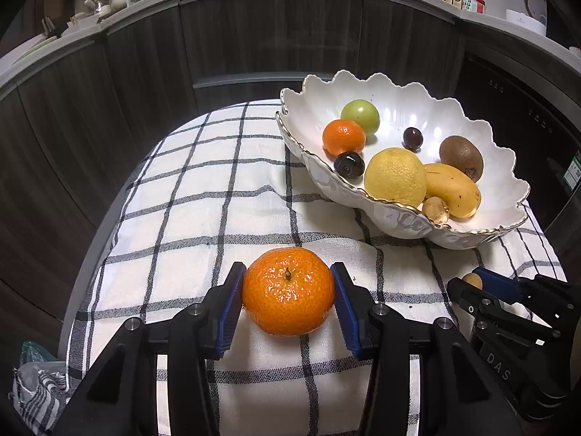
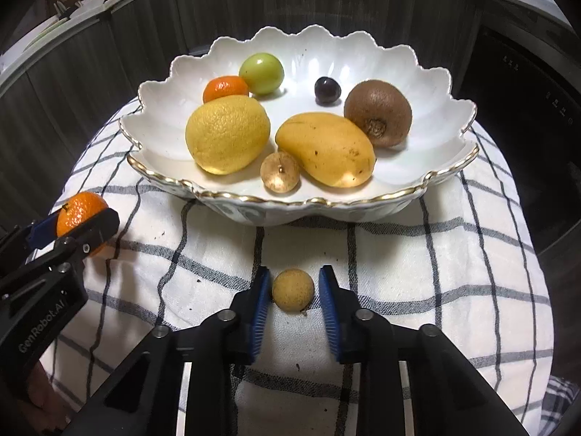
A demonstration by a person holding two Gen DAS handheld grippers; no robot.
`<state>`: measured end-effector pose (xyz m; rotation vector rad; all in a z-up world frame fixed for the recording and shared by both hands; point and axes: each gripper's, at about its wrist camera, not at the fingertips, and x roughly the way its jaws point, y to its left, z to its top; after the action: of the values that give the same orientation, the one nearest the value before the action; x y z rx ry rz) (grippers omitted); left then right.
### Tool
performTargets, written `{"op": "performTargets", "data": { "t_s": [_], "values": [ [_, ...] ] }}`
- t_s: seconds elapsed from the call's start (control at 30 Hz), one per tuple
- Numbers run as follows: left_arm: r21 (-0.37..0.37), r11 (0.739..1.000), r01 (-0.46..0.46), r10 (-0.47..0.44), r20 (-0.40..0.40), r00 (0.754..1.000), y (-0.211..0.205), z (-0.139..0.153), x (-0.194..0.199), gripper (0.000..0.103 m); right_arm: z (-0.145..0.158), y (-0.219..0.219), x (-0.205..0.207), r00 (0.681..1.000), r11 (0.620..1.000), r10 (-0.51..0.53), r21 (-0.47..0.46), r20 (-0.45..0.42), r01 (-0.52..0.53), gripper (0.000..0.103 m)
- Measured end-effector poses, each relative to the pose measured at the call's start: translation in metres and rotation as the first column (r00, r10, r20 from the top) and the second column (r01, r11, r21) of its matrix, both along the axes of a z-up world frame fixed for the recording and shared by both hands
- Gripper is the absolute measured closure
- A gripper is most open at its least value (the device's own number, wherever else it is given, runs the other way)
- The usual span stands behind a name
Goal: Organize fruits
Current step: 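Close the right gripper on the small brown longan while the left gripper lifts the mandarin, then carry the mandarin with the left gripper while the right gripper carries the longan into the bowl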
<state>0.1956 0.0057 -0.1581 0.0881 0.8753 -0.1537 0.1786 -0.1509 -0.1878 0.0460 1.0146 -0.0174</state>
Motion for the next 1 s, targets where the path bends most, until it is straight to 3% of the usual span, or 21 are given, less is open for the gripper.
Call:
{"op": "performTargets", "data": {
  "t_s": [0.3, 1.0],
  "values": [
    [-0.001, 1.0, 0.006, -0.006, 0.01, 1.0, -0.001, 0.004, -0.002, 0.056, 0.008, 0.001, -0.005, 1.0, 1.0, 0.004, 0.01, 0.015, -0.005, 0.079],
    [-0.026, 0.997, 0.076, -0.074, 0.074, 0.995, -0.021, 0.044, -0.015, 0.057, 0.068, -0.014, -0.02, 0.994, 1.0, -0.003, 0.029, 0.113, -0.001, 0.079]
  ]
}}
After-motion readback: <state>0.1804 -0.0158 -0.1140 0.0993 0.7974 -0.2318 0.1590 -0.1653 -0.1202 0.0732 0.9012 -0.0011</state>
